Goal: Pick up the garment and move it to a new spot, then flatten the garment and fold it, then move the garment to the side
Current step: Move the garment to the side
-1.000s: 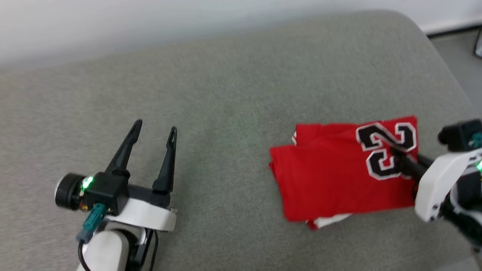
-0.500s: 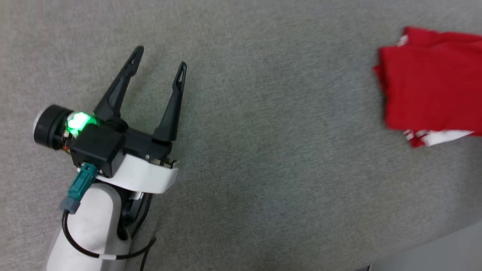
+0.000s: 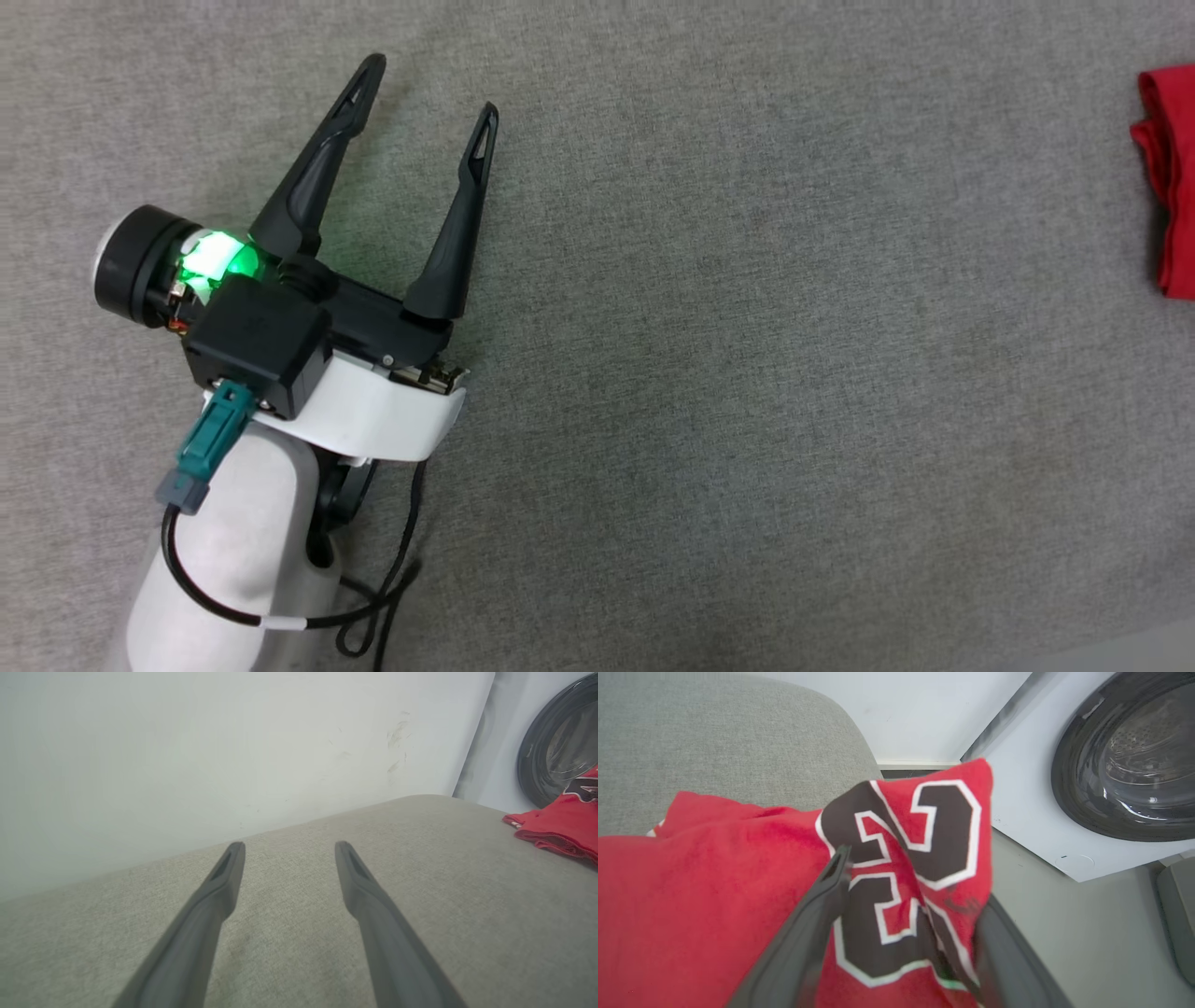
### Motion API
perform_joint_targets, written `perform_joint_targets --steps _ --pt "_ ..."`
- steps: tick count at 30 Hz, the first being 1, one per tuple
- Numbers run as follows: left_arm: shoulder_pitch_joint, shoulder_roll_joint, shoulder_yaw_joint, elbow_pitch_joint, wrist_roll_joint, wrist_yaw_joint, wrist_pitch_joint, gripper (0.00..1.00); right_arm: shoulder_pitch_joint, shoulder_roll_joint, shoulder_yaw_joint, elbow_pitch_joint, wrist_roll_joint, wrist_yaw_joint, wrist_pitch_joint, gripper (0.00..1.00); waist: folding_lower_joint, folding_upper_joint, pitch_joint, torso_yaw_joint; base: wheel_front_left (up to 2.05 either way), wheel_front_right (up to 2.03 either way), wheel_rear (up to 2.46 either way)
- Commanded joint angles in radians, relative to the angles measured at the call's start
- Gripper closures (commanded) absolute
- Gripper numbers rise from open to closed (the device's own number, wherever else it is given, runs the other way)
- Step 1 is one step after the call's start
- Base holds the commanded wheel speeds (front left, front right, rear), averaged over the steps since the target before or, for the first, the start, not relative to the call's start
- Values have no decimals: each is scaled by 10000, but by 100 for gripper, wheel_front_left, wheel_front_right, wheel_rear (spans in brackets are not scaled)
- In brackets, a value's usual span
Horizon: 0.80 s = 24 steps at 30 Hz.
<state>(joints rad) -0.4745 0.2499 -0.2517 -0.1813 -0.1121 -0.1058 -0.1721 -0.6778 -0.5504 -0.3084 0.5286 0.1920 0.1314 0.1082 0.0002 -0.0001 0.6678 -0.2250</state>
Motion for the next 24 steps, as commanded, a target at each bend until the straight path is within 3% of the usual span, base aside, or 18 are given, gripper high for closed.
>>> perform_joint_targets --steps 1,11,17,24 --pt "63 -20 -22 60 -54 21 -74 0 -138 57 -153 64 -184 -16 -320 0 -2 1 -142 82 0 0 0" --pt "874 -437 -162 818 -411 315 -517 0 553 574 -1309 48 -1409 -16 -1733 0 -2 1 -1715 649 0 0 0" --pt "1631 -672 -91 1384 -699 543 -721 0 1627 890 -1266 -499 -1062 -16 -1973 0 -2 1 -2907 1116 0 0 0" --pt "2627 -871 35 2000 -985 796 -854 0 3245 1926 -961 -1598 -773 -16 -2105 0 -2 1 -4144 1572 0 0 0"
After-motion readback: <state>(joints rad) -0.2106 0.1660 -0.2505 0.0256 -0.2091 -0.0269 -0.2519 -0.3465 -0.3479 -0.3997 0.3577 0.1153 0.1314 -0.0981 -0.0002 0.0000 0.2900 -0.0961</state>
